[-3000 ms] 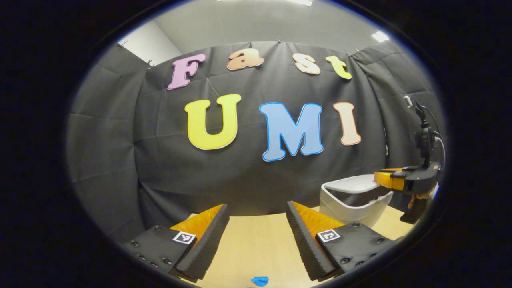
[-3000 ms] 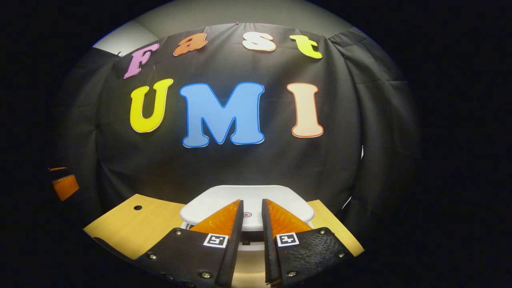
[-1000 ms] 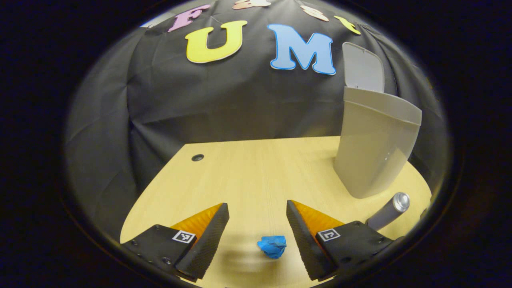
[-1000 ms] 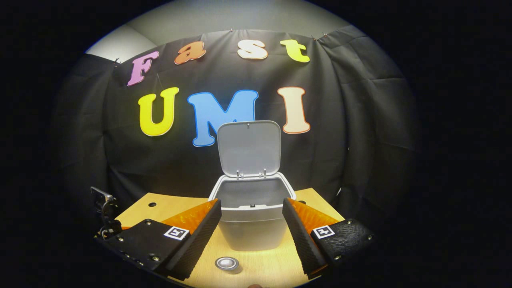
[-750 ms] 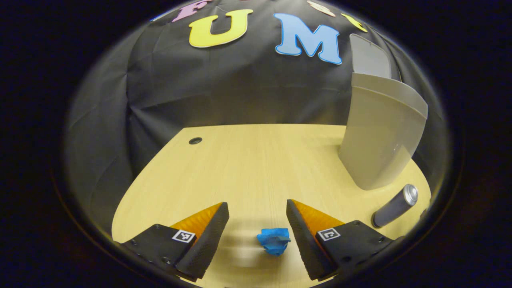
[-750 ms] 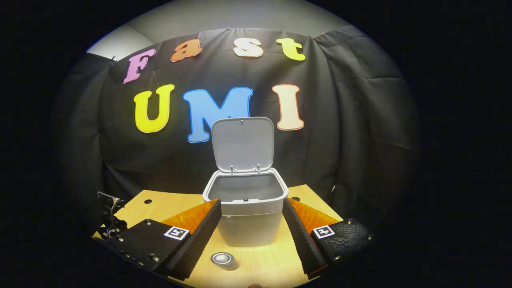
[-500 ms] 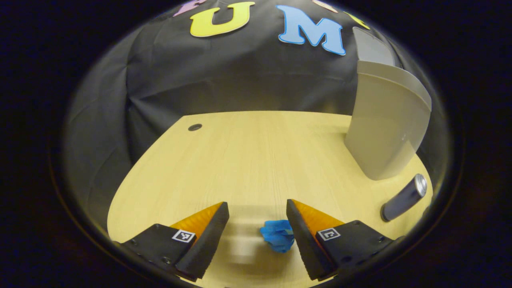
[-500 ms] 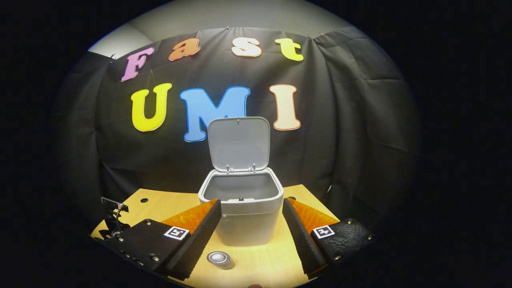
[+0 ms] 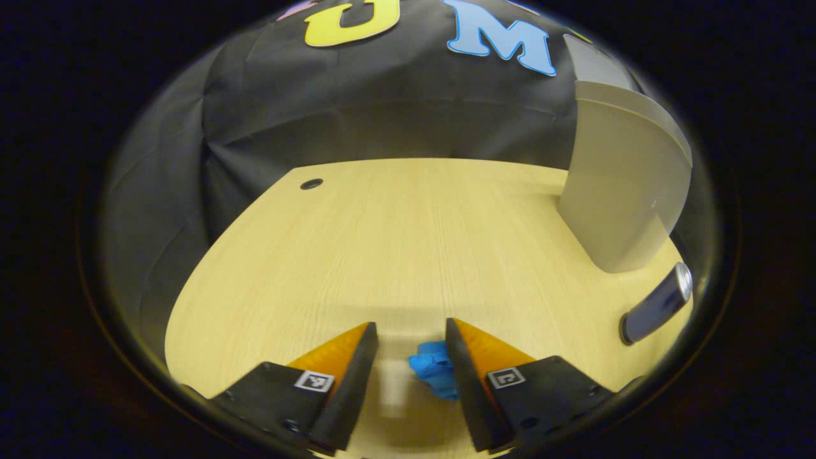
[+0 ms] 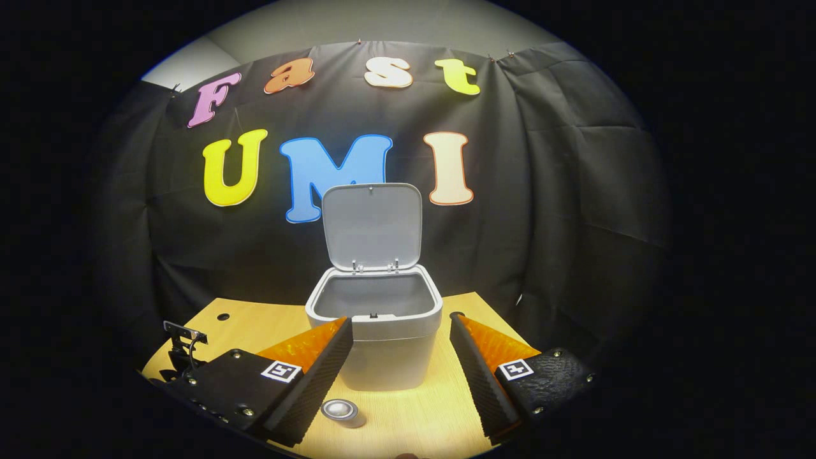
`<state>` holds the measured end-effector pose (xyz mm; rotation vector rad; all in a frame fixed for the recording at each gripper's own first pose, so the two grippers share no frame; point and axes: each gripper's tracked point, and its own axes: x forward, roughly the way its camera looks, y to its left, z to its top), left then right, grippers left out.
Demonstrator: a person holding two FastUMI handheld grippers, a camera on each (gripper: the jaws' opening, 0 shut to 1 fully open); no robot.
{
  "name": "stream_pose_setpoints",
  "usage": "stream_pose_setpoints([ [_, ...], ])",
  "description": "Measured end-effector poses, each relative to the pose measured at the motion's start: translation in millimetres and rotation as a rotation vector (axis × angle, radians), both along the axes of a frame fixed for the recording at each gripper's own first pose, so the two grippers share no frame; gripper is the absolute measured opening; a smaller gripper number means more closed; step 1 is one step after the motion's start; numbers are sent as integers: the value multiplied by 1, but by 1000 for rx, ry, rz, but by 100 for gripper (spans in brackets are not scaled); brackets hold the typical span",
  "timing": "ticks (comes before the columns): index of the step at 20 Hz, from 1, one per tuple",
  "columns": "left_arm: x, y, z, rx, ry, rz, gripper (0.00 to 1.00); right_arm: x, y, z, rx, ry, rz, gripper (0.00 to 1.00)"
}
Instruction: Press the lid of the desktop garbage bin to open it, pick up the crumpled paper on the desktop and throw it into the bin, then pick up the pop can on the desktop and drop it into the bin, and finally close the garbage bin lid.
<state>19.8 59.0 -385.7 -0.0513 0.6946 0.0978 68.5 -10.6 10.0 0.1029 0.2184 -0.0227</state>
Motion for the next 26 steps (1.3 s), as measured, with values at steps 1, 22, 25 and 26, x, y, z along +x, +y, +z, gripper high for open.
stream_pose_setpoints([
  [1,0,0,-2,1,3,5,67,1,0,-1,-2,1,-1,97],
  [22,-26,6,35,-29,-49,20,12,3,3,-8,-11,44,20,97],
  [25,-30,3,43,-52,-72,18,59,5,4,-9,-8,50,30,97],
  [26,-31,4,46,-51,-78,18,68,6,3,-10,-8,52,33,97],
])
